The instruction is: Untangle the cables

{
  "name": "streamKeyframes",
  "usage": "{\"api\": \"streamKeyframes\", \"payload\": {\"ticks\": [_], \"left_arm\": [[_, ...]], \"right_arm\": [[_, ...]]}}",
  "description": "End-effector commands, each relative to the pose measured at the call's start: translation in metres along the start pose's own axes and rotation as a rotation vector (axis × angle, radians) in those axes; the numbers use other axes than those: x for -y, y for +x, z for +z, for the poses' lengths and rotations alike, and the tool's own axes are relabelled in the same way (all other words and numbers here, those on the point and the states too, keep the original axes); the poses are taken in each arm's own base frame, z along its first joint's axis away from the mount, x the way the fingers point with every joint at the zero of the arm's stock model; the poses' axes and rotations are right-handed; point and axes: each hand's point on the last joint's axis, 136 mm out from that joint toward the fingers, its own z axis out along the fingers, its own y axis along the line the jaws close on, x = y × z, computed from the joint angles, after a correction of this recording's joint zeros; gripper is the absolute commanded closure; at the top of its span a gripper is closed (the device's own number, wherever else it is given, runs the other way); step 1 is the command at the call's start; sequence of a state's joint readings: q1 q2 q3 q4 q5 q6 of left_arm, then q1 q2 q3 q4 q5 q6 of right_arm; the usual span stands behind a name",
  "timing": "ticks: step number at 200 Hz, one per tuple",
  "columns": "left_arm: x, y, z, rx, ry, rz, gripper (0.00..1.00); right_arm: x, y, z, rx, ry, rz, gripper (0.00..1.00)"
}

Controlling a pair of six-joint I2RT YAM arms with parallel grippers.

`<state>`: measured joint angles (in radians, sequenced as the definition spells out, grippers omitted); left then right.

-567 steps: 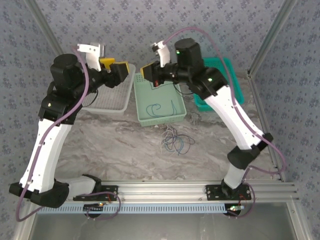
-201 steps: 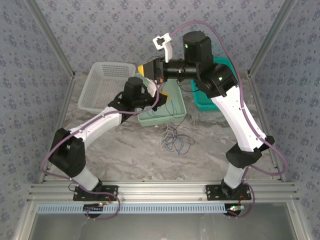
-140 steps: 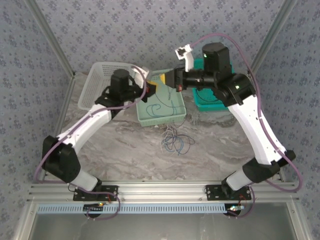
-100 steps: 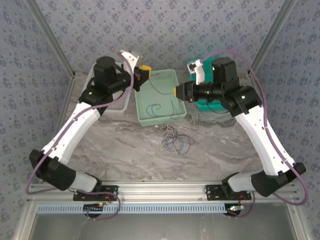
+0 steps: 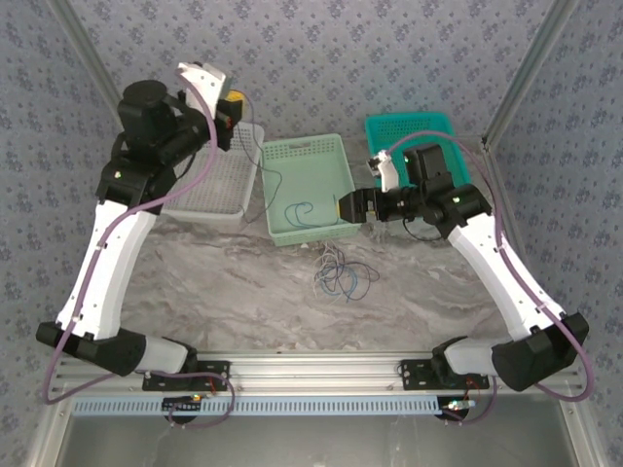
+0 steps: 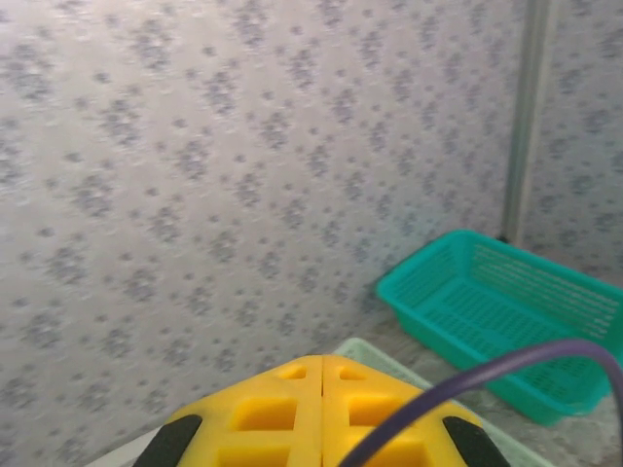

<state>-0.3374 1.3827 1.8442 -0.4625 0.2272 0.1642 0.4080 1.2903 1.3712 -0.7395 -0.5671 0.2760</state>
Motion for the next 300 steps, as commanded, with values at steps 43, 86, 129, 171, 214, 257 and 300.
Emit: {"api": "streamKeyframes", "payload": {"ticks": [43,86,129,171,214,257,300], "left_arm": [[-0.097,0.021,-0.003,-0.066,-0.217,-0.107,1.0],[-0.151,0.048,0.003,-0.095,-0.312,-0.173,1.0],[-0.178,0.069,0.017,-0.11,-0.33,-0.199,1.0],[-0.195,0.047,0.011,-0.031,-0.329,-0.243,1.0],[-0.203,0.008,-0.003,0.052,-0.322,-0.263,1.0],[-0.181,-0.018,-0.003,0.132,-0.18,-0.324,1.0],[-0.178,-0.008,-0.003,0.135,-0.184,-0.357,1.0]], "right_arm": [[0.025,0.029,0.009,-0.015,0.08,0.018,0.14],[0.049,0.069,0.02,-0.067,0.151,0.06,0.15],[0.061,0.093,0.02,-0.078,0.186,0.106,0.15],[0.065,0.099,0.014,-0.067,0.21,0.126,0.15],[0.065,0.1,0.012,-0.058,0.216,0.131,0.15],[0.066,0.099,0.011,-0.053,0.222,0.129,0.15],[0.066,0.097,0.01,-0.052,0.224,0.124,0.14]]}}
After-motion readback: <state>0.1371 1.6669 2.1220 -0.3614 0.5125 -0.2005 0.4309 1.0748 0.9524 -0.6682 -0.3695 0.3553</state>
